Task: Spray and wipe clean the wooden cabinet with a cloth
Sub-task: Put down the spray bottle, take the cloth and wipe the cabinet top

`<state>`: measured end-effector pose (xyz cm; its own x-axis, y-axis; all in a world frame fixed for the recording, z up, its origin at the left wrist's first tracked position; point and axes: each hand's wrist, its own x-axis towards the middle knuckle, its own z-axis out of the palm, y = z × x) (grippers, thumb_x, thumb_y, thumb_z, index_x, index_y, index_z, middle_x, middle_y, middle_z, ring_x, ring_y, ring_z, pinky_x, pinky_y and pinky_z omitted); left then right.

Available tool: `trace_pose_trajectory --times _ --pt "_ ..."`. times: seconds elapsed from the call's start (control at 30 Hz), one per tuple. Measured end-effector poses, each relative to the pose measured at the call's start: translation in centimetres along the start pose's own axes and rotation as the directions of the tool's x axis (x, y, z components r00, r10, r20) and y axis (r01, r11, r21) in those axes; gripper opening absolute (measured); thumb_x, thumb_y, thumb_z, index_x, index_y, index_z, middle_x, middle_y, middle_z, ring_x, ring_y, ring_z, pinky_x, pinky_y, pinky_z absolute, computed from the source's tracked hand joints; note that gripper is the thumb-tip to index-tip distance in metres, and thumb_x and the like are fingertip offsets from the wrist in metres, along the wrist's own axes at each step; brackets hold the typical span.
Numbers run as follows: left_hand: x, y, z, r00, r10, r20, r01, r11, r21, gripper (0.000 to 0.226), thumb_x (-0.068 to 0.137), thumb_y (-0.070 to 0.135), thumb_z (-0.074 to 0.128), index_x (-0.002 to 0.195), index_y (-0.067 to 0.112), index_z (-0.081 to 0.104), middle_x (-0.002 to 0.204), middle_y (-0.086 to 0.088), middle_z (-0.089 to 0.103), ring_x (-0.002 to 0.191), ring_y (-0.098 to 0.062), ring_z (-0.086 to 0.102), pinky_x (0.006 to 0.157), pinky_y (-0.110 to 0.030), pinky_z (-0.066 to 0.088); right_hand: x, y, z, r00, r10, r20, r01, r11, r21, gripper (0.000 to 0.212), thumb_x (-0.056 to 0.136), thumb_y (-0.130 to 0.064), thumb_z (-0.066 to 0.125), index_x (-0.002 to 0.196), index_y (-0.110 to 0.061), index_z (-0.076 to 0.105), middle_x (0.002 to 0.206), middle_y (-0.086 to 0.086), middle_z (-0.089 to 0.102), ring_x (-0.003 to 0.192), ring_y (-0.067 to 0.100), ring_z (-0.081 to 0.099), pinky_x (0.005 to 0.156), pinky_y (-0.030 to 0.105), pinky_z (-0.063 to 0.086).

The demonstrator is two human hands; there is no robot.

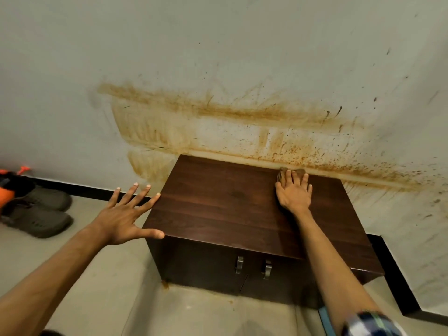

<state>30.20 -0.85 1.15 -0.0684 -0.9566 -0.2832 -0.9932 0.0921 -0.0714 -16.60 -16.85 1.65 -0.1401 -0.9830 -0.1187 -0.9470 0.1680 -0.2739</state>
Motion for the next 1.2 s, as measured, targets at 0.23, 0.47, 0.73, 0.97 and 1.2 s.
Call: trace_pose_trajectory --times 0.23,0.47,0.73,0.97,1.2 --pt "0.5 -0.2 0.1 1.000 -0.016 0.015 0.015 1.000 0.016 0.134 0.044 0.120 -0.008 0.156 0.051 -0.033 0.174 0.003 -0.036 0.161 -0.032 -0.038 0.109 -0.049 -0.044 -20.3 0.0 3.5 0.971 -0.234 -0.049 0.237 0.970 0.053 0.065 0.110 -0.051 0.030 0.166 -0.037 0.002 0.170 -0.019 -0.003 0.162 0.019 -0.012 0.131 0.042 -0.001" --pt "-0.2 0.2 -0.1 0.999 -0.036 0.009 0.036 0.999 0.017 0.135 0.040 0.119 -0.012 0.156 0.051 -0.030 0.176 0.001 -0.032 0.164 -0.035 -0.034 0.125 -0.059 -0.028 0.0 -3.3 0.3 1.000 0.016 0.011 -0.016 1.000 -0.003 0.072 0.108 -0.054 0.024 0.170 -0.024 0.006 0.179 0.002 0.007 0.163 0.036 -0.009 0.131 0.057 0.004" --pt "0.8 -0.2 0.3 1.000 0.000 0.016 -0.001 0.999 0.039 0.141 0.041 0.118 -0.014 0.160 0.045 -0.031 0.180 0.001 -0.027 0.164 -0.031 -0.034 0.131 -0.066 -0.021 -20.1 -8.2 5.8 0.921 -0.388 0.040 0.386 0.921 0.056 0.074 0.097 -0.061 0.007 0.168 -0.038 0.005 0.172 -0.019 0.000 0.164 0.023 -0.007 0.133 0.044 0.006" --pt "0.6 -0.2 0.5 1.000 -0.009 -0.006 0.009 0.999 0.037 0.135 0.050 0.118 -0.006 0.163 0.046 -0.027 0.183 0.001 -0.020 0.166 -0.030 -0.030 0.128 -0.065 -0.021 -1.1 -14.1 3.3 0.991 -0.126 0.034 0.127 0.992 -0.024 0.070 0.108 -0.050 0.026 0.170 -0.022 0.009 0.178 0.003 0.012 0.164 0.036 -0.006 0.131 0.058 0.004" --pt "1.0 -0.2 0.4 1.000 -0.001 0.012 0.001 1.000 0.027 0.130 0.071 0.113 0.023 0.169 0.042 -0.022 0.182 0.001 -0.023 0.165 -0.030 -0.032 0.130 -0.066 -0.023 -21.1 -13.6 6.5 0.908 -0.411 0.078 0.410 0.912 0.026 0.080 0.091 -0.060 -0.001 0.168 -0.035 -0.001 0.172 -0.015 -0.006 0.163 0.025 -0.013 0.132 0.044 -0.003"
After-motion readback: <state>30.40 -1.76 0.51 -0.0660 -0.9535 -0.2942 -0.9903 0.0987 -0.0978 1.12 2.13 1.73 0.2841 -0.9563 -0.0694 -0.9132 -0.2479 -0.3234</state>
